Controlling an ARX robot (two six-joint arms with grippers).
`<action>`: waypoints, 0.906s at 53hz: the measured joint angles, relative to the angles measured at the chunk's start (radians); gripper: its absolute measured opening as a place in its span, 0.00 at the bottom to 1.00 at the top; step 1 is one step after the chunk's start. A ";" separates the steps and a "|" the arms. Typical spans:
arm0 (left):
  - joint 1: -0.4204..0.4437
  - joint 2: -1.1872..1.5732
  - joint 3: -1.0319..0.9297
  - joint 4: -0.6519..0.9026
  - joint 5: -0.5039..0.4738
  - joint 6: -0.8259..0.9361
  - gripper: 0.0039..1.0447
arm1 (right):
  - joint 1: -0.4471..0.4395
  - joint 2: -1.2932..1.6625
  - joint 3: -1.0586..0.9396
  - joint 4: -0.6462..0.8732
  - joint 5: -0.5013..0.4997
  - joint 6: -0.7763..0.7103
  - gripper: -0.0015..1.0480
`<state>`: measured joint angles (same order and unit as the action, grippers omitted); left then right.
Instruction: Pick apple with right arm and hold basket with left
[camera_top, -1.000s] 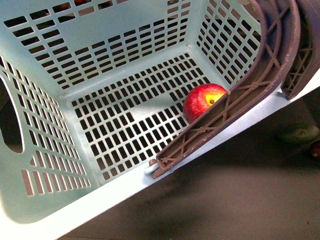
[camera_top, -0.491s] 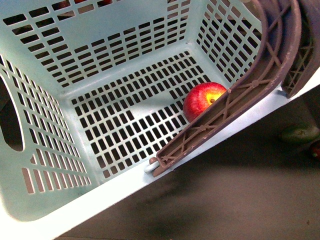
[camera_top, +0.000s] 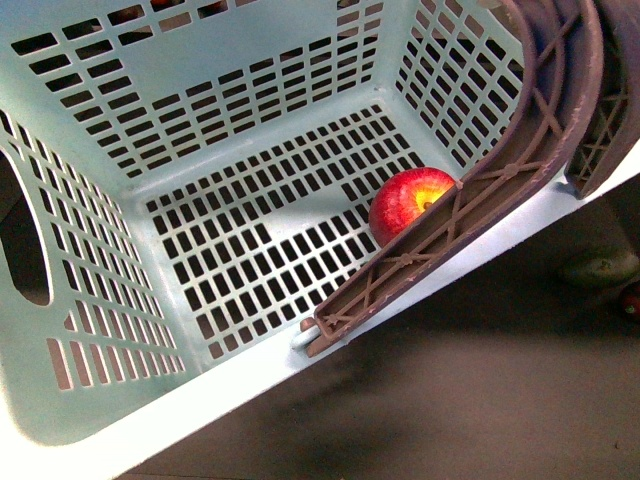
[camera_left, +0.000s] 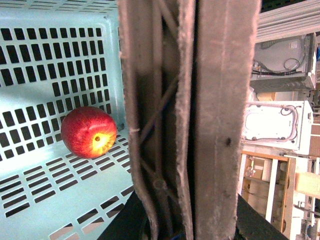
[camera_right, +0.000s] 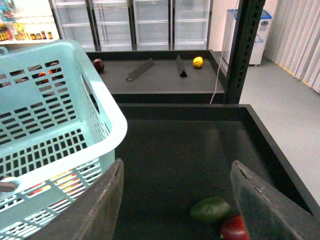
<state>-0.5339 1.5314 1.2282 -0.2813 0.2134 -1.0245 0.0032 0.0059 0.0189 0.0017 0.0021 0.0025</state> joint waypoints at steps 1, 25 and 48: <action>0.000 0.000 0.000 0.000 0.000 0.000 0.17 | 0.000 0.000 0.000 0.000 0.000 0.000 0.65; 0.000 0.000 0.000 0.000 0.000 0.000 0.17 | 0.000 0.000 0.000 0.000 0.000 0.000 0.92; 0.098 -0.035 -0.044 0.098 -0.228 -0.148 0.17 | 0.000 0.000 0.000 0.000 0.000 0.000 0.92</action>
<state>-0.4358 1.4963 1.1843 -0.1833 -0.0143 -1.1725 0.0032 0.0059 0.0189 0.0017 0.0021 0.0025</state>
